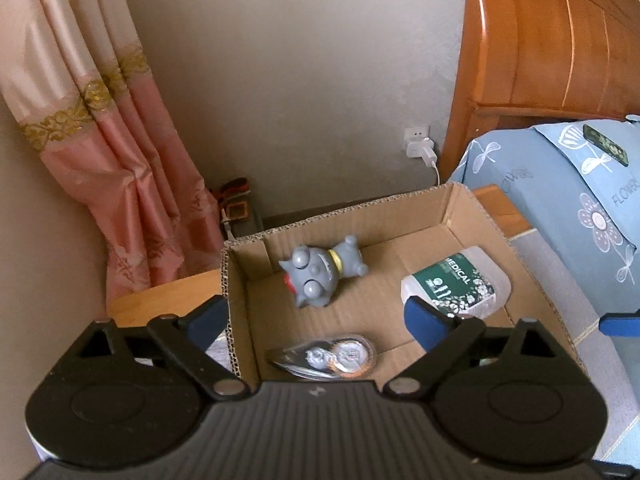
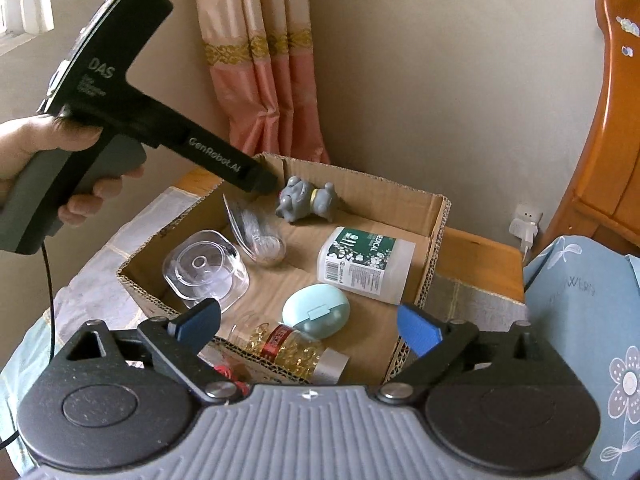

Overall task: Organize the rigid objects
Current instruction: 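Carry the tape and blue case into the box and open both tools, then withdraw both tools and move the right tool to the red S.L train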

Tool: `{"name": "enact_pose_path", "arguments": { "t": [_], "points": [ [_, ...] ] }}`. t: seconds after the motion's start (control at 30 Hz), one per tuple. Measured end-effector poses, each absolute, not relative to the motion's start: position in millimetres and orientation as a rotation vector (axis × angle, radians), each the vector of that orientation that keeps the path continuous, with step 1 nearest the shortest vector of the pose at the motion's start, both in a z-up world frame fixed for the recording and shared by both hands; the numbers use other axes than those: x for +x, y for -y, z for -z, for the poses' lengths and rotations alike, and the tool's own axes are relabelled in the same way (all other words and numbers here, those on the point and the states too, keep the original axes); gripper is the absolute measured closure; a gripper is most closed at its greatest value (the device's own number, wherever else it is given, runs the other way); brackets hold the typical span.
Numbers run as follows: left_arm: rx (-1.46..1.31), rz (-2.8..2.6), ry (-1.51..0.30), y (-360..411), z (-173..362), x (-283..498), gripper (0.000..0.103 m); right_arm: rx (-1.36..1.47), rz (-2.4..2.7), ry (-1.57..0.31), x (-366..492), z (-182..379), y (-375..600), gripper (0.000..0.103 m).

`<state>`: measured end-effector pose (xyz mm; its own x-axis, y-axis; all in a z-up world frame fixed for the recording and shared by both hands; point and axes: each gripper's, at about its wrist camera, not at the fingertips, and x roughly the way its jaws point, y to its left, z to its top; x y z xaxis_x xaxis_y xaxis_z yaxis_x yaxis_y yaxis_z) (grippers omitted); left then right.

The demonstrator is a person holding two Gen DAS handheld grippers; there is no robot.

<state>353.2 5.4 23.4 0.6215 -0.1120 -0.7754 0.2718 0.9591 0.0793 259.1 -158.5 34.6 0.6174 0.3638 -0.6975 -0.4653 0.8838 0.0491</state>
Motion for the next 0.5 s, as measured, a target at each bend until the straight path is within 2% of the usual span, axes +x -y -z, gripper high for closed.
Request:
{"name": "enact_pose_path", "arguments": {
  "t": [0.5],
  "points": [
    [0.218, 0.238, -0.831, -21, -32, 287, 0.008, -0.097, -0.434, -0.772, 224, -27, 163, 0.000]
  ]
}}
